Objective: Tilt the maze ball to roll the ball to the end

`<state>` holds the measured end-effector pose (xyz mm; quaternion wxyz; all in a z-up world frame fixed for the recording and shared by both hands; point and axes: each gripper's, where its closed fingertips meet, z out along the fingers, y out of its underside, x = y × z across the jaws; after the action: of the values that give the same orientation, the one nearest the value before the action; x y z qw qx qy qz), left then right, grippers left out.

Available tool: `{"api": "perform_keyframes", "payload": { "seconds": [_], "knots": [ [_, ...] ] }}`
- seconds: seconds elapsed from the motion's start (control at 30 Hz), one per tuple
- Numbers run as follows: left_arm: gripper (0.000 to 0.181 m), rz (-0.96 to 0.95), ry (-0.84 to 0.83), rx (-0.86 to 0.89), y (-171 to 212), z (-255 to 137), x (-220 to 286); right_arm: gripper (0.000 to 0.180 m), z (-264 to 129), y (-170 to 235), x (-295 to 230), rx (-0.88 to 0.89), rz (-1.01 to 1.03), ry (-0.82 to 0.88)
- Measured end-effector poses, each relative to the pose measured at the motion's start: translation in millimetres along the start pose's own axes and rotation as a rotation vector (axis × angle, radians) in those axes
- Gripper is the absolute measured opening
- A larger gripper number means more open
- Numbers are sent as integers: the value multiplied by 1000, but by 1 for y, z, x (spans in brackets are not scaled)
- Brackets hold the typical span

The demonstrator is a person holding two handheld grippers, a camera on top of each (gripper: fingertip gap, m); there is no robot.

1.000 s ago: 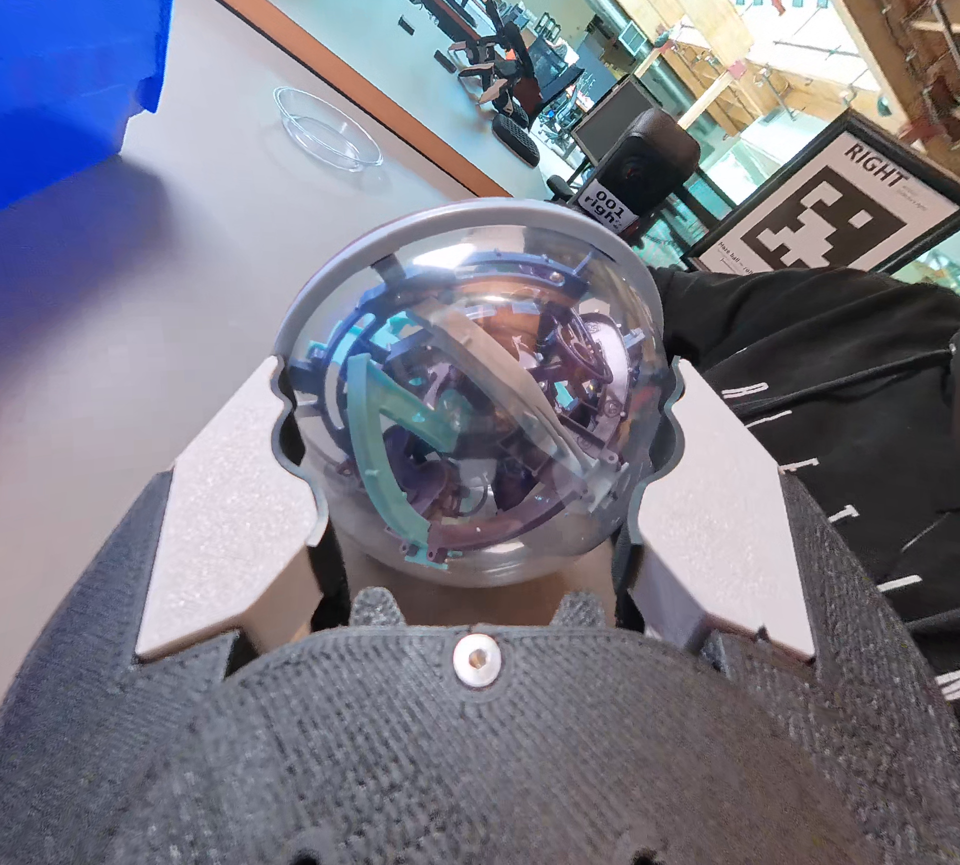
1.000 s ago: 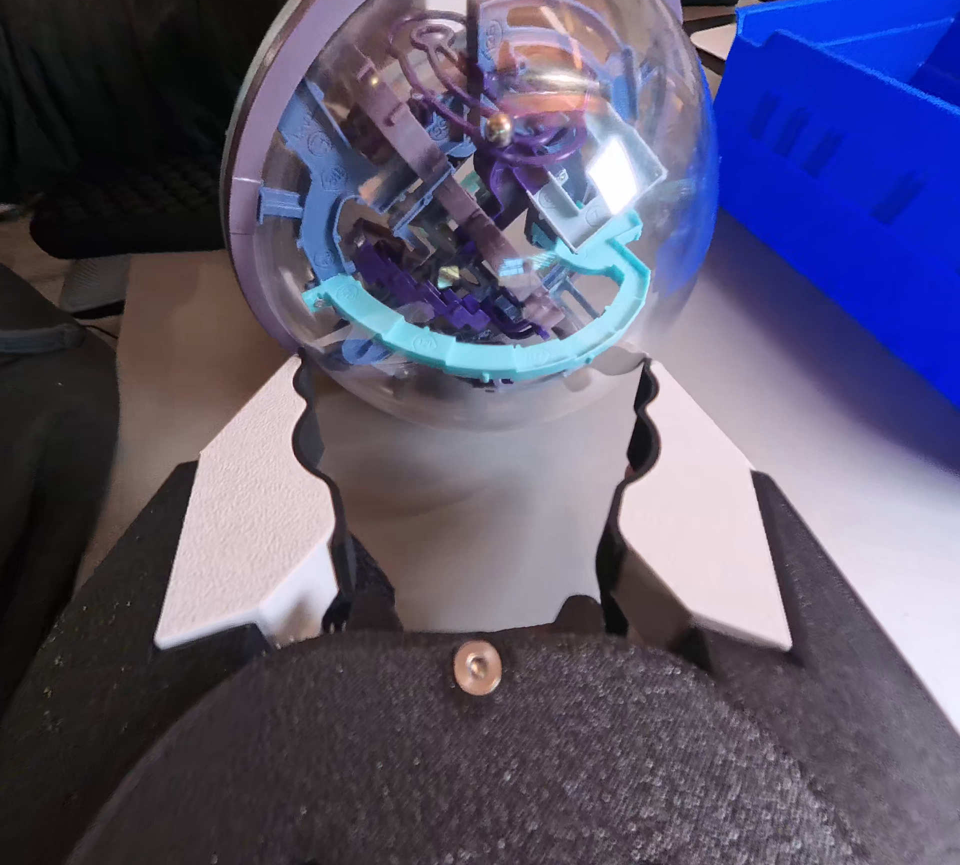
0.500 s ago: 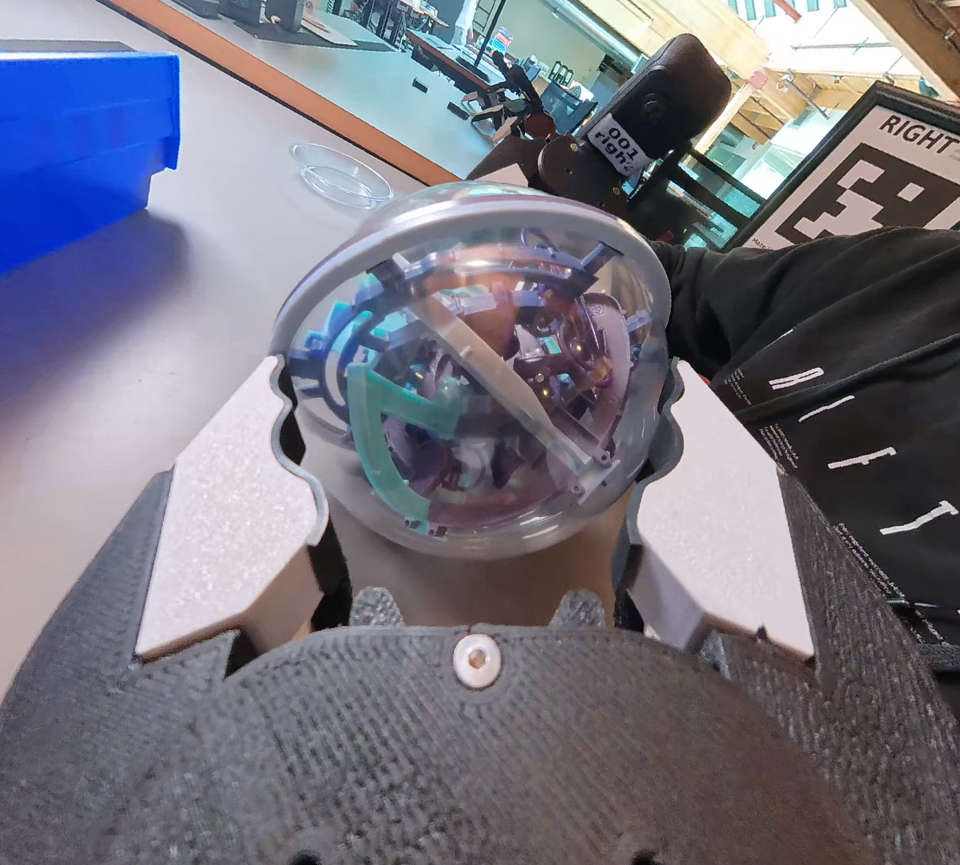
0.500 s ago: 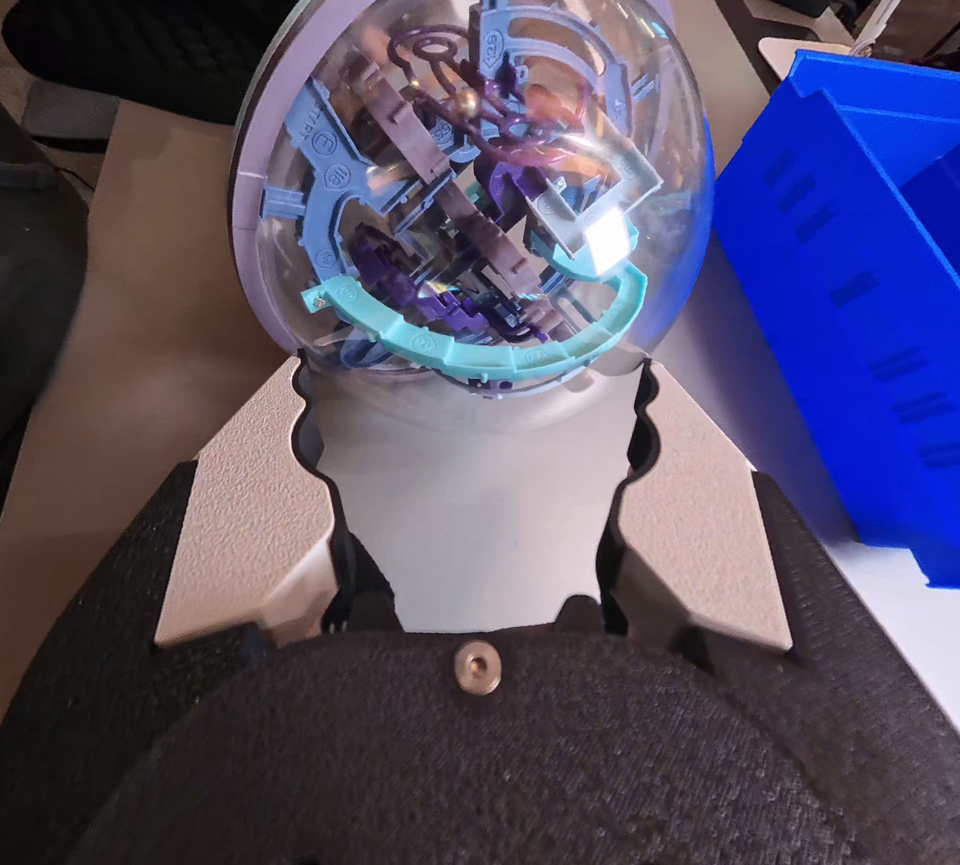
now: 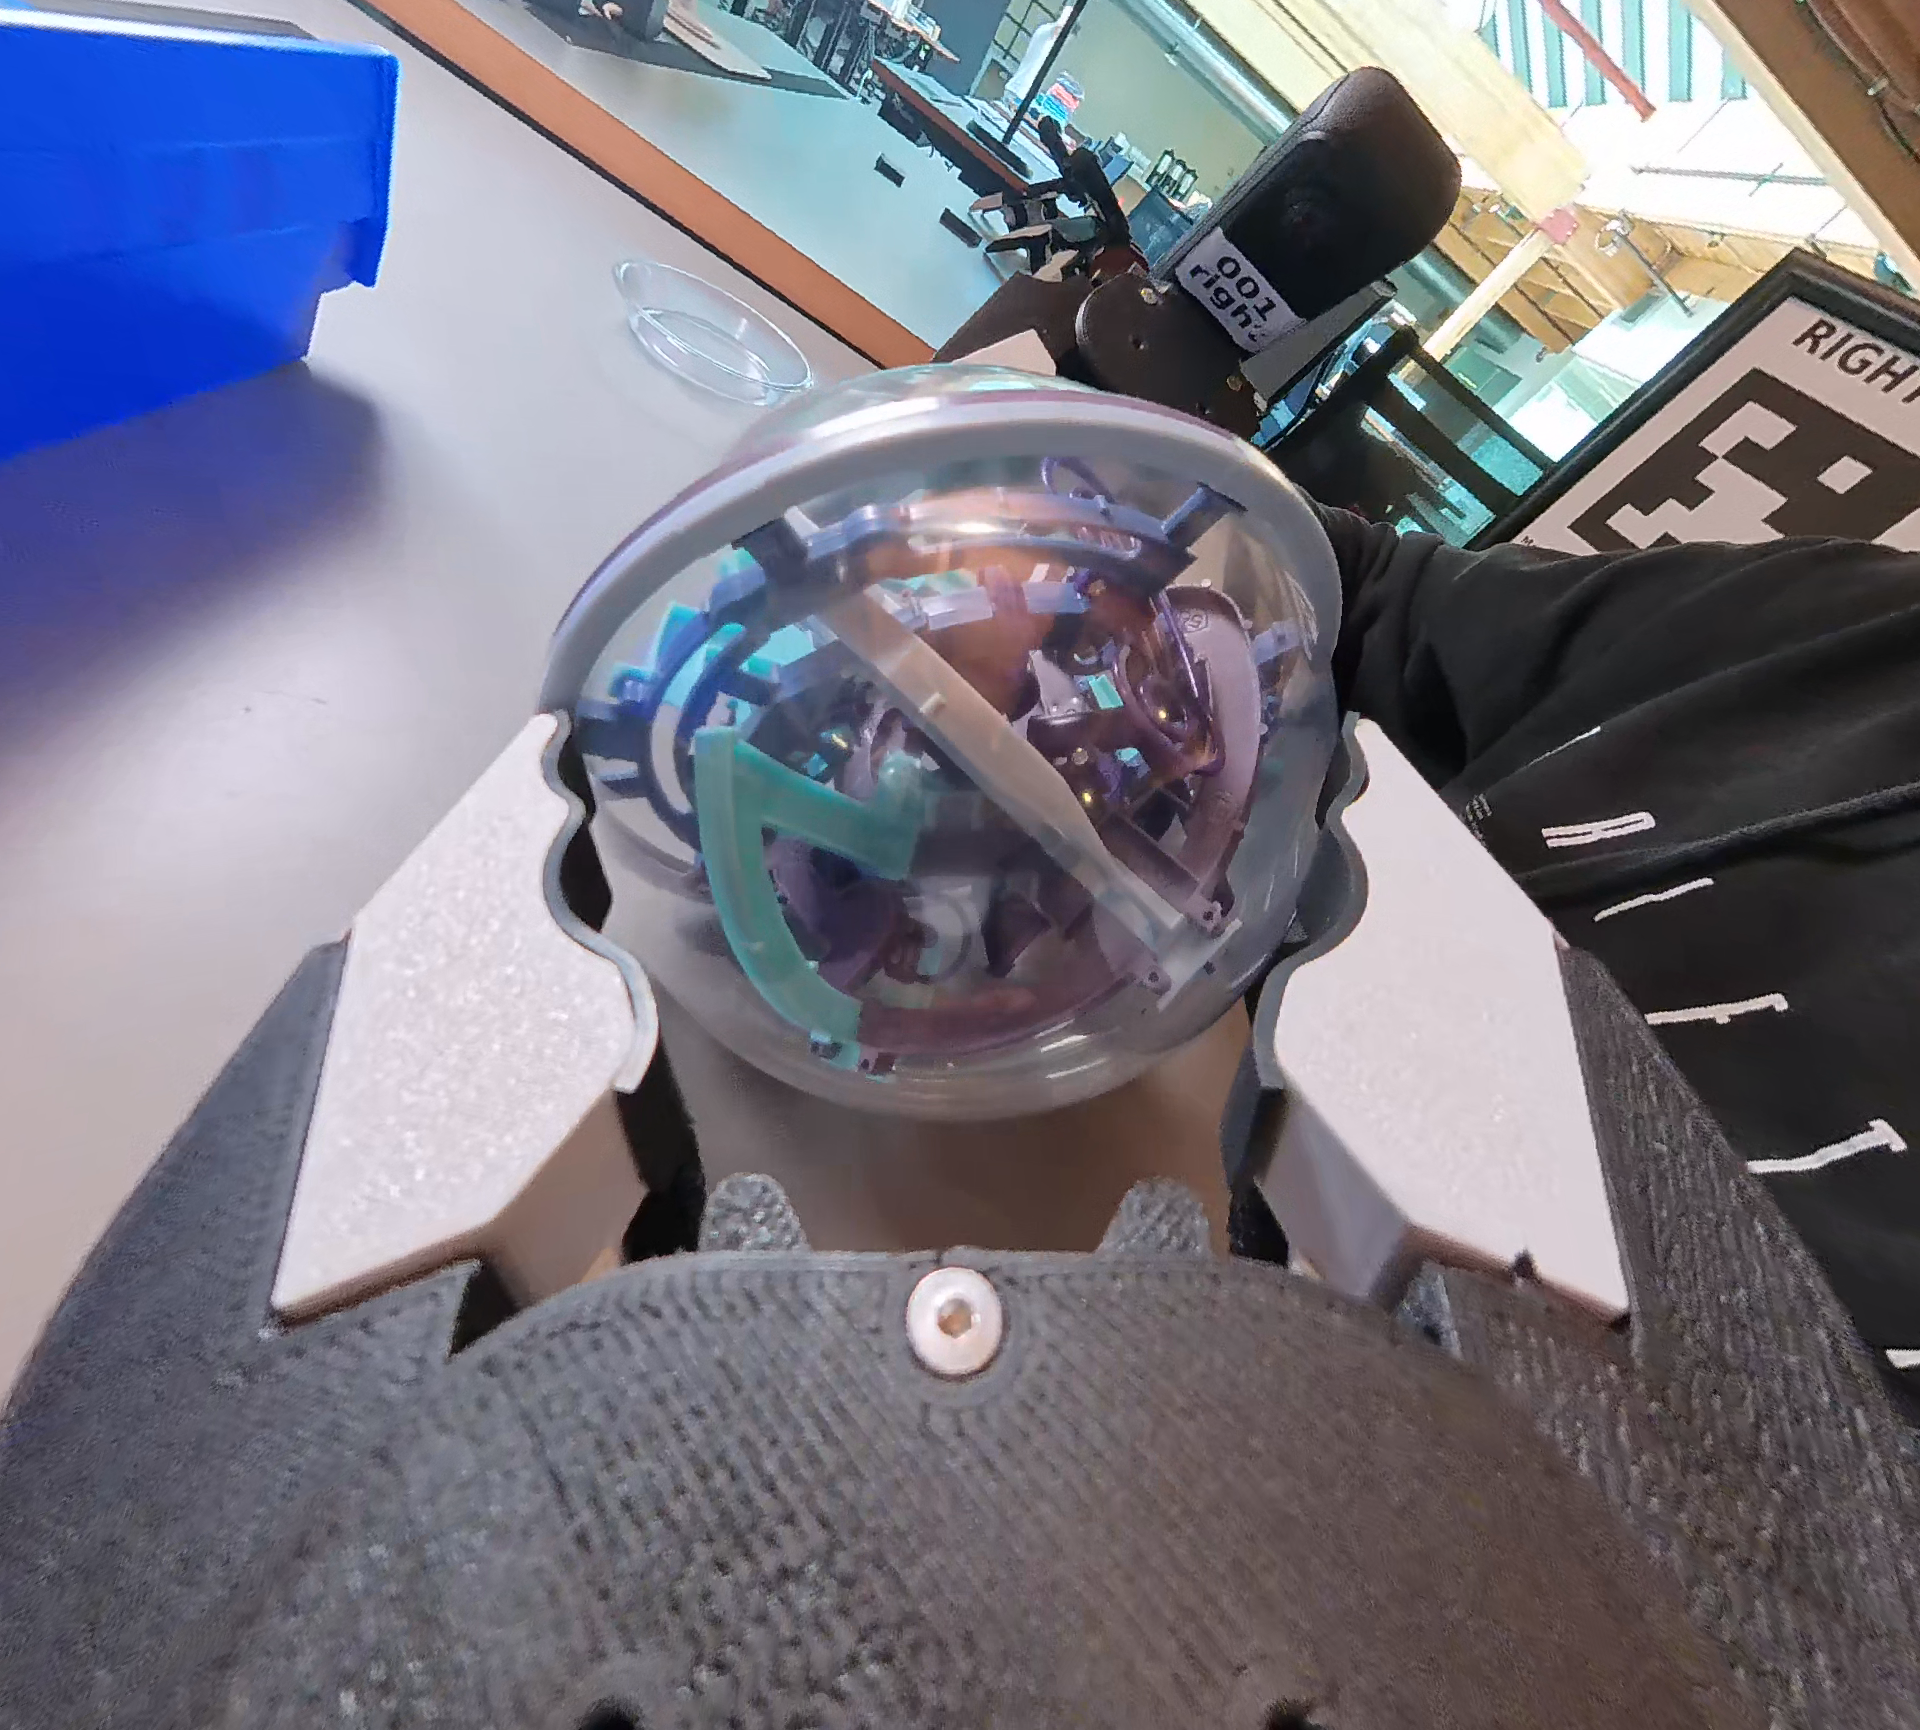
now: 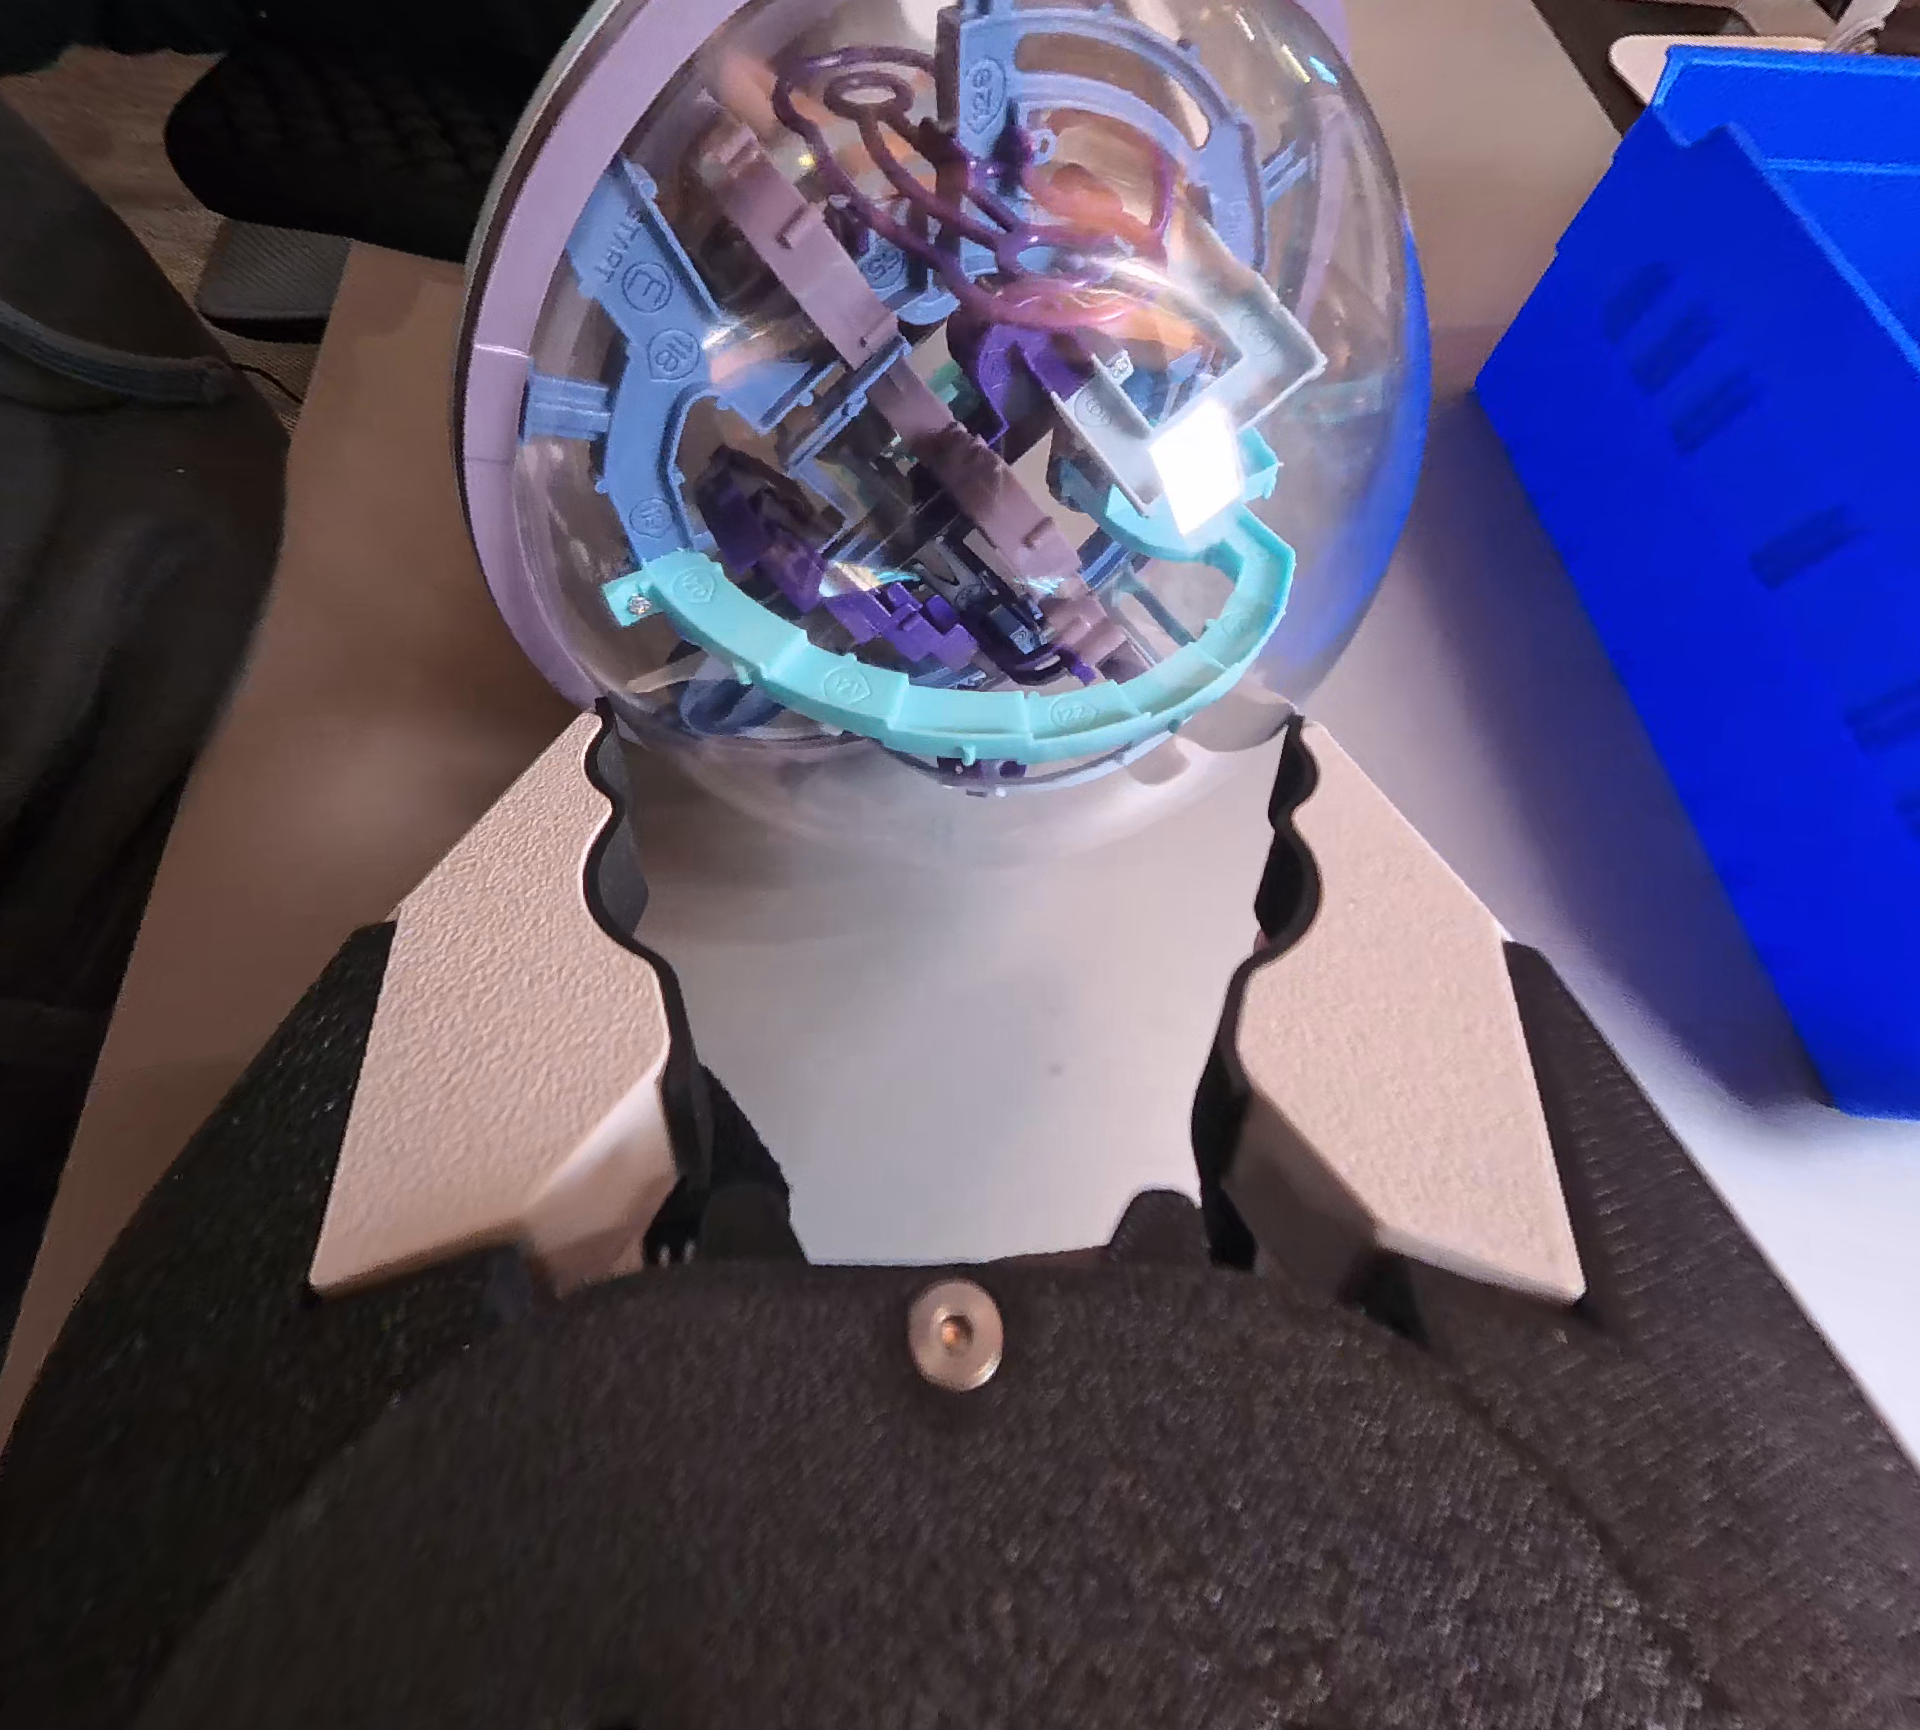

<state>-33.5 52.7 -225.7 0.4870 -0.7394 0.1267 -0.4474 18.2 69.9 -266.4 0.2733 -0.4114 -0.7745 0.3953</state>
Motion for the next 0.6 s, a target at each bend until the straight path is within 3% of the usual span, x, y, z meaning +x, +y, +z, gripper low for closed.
{"api": "perform_keyframes", "payload": {
  "seconds": [0.6],
  "knots": [
    [137,-29,17,11,-1,-1,-1,120,1,-3,-1,67,31,3]
  ]
}}
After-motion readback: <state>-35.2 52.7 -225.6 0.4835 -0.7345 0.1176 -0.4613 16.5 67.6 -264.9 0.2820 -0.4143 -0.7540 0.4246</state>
